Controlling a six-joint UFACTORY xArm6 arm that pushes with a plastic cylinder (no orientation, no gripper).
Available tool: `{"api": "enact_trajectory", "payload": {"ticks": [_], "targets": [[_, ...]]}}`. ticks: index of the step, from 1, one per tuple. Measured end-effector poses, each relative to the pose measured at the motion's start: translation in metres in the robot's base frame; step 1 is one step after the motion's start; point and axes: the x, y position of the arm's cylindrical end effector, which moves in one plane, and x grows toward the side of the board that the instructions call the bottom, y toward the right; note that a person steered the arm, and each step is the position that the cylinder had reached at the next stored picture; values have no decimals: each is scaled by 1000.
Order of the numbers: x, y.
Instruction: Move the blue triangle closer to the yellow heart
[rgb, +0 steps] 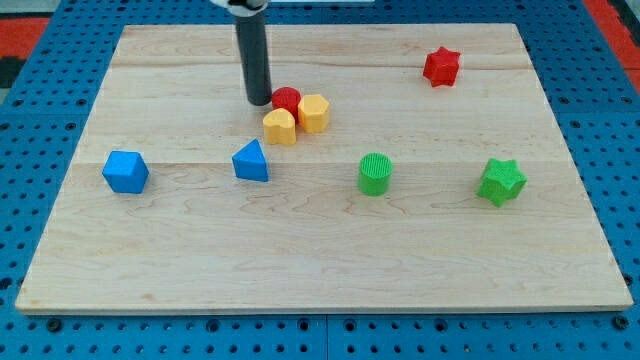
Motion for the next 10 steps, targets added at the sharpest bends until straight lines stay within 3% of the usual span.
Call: {"api": "enact_trajectory", "payload": {"ticks": [2,4,5,7,8,10], "targets": [[52,-65],[128,-19],[145,13],[98,8],[92,-21],[74,-15]]}}
